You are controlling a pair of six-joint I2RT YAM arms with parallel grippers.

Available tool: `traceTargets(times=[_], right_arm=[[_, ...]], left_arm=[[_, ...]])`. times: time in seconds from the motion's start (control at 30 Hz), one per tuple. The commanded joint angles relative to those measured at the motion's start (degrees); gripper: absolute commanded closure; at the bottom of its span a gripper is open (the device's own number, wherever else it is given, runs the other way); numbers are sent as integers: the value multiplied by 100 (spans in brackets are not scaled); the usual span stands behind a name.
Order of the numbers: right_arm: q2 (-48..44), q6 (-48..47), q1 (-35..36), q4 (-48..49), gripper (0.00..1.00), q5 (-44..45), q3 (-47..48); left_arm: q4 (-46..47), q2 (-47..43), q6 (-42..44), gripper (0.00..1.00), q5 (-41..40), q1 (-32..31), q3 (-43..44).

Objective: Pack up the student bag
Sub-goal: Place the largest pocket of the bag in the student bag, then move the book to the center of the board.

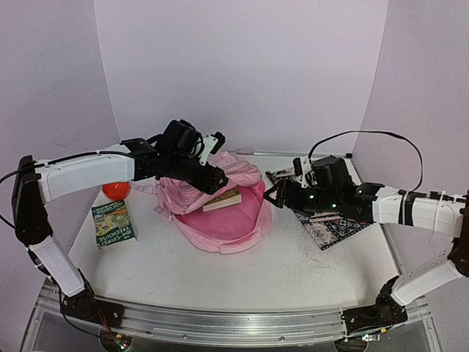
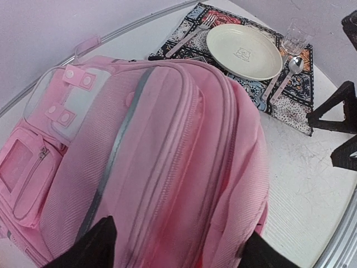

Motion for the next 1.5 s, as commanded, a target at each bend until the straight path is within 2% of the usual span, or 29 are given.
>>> traceTargets(times=[0.0, 0.13, 0.23, 0.5, 0.73, 0.9, 1.1, 1.2, 1.33, 1.47], right_arm=[[-340, -309, 30, 39, 11, 137, -111], [-416, -509, 26, 5, 10, 155, -95], [-382, -647, 26, -6, 9, 124, -35], [-243, -859, 26, -17, 7, -27, 131], [-156, -926, 28, -21, 7, -169, 164], [-62, -991, 26, -19, 7, -349, 246], [92, -1134, 26, -8, 7, -579, 350], [154, -1168, 26, 3, 7, -725, 381], [222, -1216, 26, 66, 8, -989, 388], [258, -1280, 28, 136, 8, -1230, 356]], left_arm=[[257, -589, -518, 18, 364, 198, 4], [164, -1056, -855, 3, 676, 366, -160], [108, -1338, -1099, 0, 882, 654, -445], [-339, -1654, -2015, 0, 594, 1397, -1013], [-804, -1838, -2319, 0, 45, 2175, -1430], [-775, -2548, -2653, 0, -301, 2985, -2182], [-643, -3128, -2782, 3, -40, 4159, -3094], [-550, -3446, -2965, 7, -109, 4558, -3466], [-327, -3901, -3139, 11, -581, 4895, -4062], [-55, -3872, -3235, 15, -364, 5407, -4480]])
